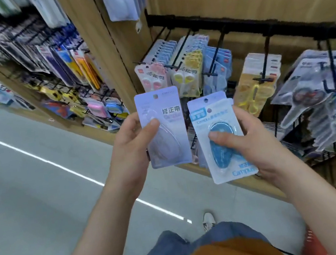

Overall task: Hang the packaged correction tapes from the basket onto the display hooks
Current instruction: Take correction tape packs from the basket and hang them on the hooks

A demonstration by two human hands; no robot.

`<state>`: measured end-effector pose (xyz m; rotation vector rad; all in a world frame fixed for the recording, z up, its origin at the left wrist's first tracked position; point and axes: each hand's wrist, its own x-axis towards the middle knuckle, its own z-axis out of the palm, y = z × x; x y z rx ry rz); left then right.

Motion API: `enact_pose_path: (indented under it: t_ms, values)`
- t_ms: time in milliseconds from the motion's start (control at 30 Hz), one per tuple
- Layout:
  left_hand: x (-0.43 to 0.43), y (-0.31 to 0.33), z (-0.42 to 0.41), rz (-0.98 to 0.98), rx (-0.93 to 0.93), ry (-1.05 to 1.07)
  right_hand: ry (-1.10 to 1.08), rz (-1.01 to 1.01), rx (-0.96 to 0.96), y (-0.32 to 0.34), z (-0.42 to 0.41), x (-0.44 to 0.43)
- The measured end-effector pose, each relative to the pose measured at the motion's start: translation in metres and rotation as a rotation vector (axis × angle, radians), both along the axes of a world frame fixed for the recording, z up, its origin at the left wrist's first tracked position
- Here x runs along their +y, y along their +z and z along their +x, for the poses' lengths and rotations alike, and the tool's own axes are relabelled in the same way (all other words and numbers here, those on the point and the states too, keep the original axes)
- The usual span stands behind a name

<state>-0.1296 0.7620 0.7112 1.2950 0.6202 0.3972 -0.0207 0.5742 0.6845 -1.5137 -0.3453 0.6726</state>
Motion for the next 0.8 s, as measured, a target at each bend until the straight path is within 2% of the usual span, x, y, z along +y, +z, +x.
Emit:
enact_pose_path:
  t_ms: [167, 300, 433, 533, 800]
  values:
    - [0.028, 0.019, 0.028, -0.045, -0.129, -0.156, -0.057, 0.042, -0.071, 0.025, 0.01, 0.038]
    - [0.06, 0.033, 0.053, 0.031, -0.207, -0.299, -0.13, 0.091, -0.097, 0.041, 0.015, 0.062]
    - [0.079, 0.052, 0.083, 0.14, -0.182, -0.252, -0.186, 0.056, -0.164, 0.053, 0.017, 0.088]
    - [0.095, 0.061, 0.097, 0.131, -0.202, -0.177, -0.216, 0.031, -0.228, 0.062, 0.022, 0.113]
    - [0.159, 0.094, 0.137, 0.205, -0.418, 0.072, -0.242, 0.077, -0.317, 0.087, 0.043, 0.187]
